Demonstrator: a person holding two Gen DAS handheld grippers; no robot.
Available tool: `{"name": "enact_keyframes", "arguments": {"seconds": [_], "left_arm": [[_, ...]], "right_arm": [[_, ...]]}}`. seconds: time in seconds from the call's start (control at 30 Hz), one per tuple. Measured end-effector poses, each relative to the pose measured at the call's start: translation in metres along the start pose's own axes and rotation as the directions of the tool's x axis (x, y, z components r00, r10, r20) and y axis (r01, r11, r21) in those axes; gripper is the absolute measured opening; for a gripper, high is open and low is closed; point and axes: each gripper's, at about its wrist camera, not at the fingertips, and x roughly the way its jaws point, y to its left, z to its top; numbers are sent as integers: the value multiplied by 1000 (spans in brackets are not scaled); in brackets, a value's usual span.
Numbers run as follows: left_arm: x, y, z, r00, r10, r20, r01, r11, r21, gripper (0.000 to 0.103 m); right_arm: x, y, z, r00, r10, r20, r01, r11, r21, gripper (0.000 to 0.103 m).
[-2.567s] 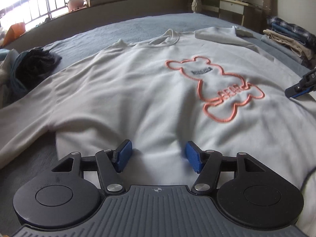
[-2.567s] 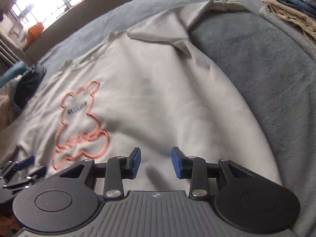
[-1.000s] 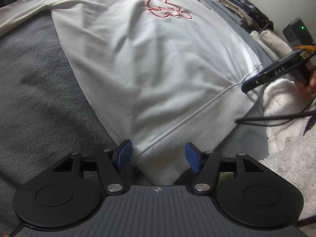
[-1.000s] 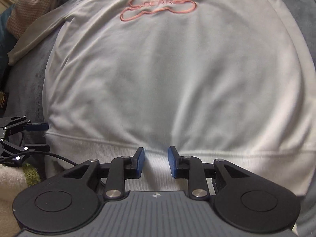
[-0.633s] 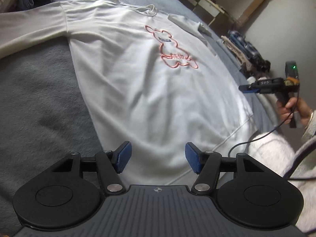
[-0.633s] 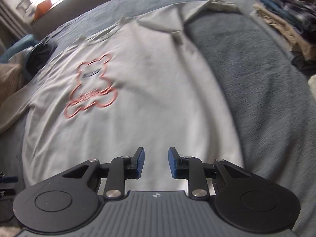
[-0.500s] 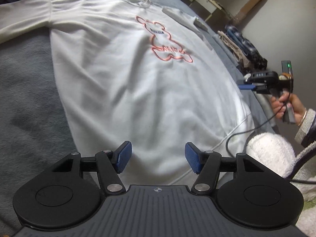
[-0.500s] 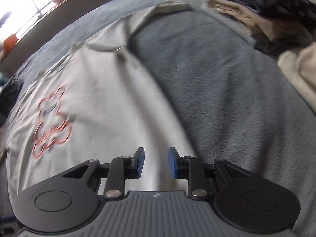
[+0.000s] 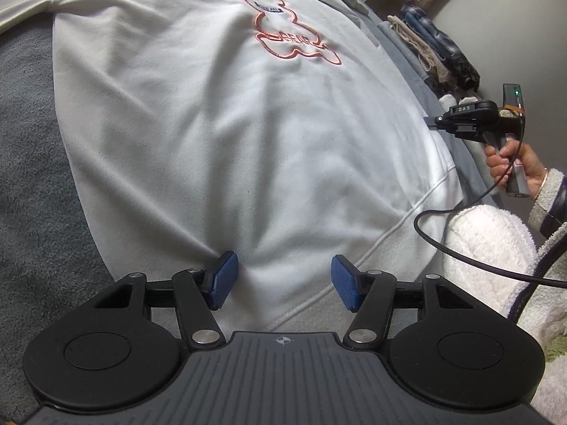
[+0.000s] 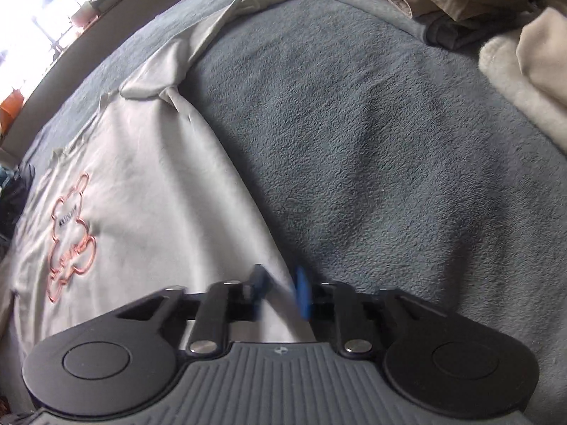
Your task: Fold clothes
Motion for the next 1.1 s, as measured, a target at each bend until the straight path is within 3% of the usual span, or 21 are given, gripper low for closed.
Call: {"name": "enact_keyframes", "arguments": {"seconds": [0.1,0.2,0.27,0.33,0.4,0.5,0.57,0.63,0.8,0.97,1.1], "left_arm": [[1,0,1,1000,2,-4,-2,1000,4,59],[1,0,1,1000,2,-9,-2,1000,9,59],[1,1,0,1000,2,-6,-2,1000,11,59],[1,1,-1,1000,1,1,-1,1000,11,59],[1,2,-2,1000,-1,8,1,1000,6,59],[0,2,-3,1000,-4,16,4,1000,2,59],[0,2,-4,1000,-4,20,4,1000,1,59],[-1,1,-5,1000,-3,22,3,1000,0,59],[-2,-1,-7,1000,3,20,-3,1000,9,59],[-3,-3,-10,1000,11,8,-11,1000,27,59],[-3,-6,-15,1000,24,-11,-23,998,52,59]], "right_arm": [[-7,-11,1,999,-27,33,26,1000,18,3],[-9,-25,2,999,33,17,-34,997,72,6],[-13,-33,1,997,84,0,-83,990,117,19],[-20,-40,-5,994,108,-27,-103,985,140,41],[-28,-43,-15,993,101,-68,-93,990,110,46],[-34,-43,-33,984,108,-144,-99,993,67,46],[-37,-42,-44,976,107,-191,-102,994,35,37],[-41,-37,-51,978,67,-200,-71,997,-14,6],[-71,-21,-52,989,8,-146,-20,997,-80,4],[-52,-28,-59,974,-102,-202,81,991,-109,4],[-42,-29,-61,969,-137,-206,119,988,-98,6]]}}
